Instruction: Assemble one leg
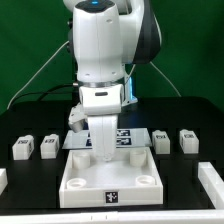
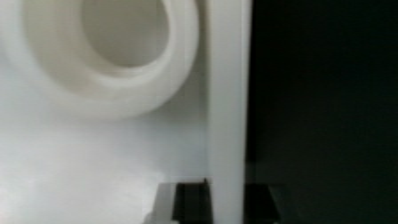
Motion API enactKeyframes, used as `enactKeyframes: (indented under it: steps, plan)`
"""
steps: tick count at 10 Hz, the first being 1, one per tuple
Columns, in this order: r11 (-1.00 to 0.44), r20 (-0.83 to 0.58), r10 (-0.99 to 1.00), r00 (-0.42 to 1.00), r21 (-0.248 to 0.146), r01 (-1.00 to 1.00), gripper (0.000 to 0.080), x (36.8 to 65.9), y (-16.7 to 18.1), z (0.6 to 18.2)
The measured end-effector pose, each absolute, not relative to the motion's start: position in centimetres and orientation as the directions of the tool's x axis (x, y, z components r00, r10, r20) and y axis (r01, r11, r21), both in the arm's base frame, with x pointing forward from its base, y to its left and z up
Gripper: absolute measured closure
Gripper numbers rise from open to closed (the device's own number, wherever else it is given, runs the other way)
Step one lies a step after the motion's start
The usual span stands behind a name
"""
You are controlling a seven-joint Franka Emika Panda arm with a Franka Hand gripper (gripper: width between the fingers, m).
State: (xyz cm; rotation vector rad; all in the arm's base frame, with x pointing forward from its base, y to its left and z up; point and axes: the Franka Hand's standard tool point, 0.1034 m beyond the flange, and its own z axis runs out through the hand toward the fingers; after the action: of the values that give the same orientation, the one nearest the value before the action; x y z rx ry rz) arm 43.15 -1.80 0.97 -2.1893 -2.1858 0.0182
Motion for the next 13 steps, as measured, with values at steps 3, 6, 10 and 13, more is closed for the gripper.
enactKeyframes:
  steps: [3,6,10,13]
  plan:
    - [-0.001,0.025,1.0,0.002,-0.042,0.999,0.074,43.1,-1.8,1.0]
    - [0.004,0.027,1.0,-0.003,-0.04,0.999,0.0739,43.8,-1.4,1.0]
    - [-0.036,0.053,0.998,0.036,-0.003,0.999,0.0739,48.7,5.5,1.3]
    - [-0.025,0.053,0.998,0.025,-0.006,1.0,0.0739,49.6,6.2,1.0]
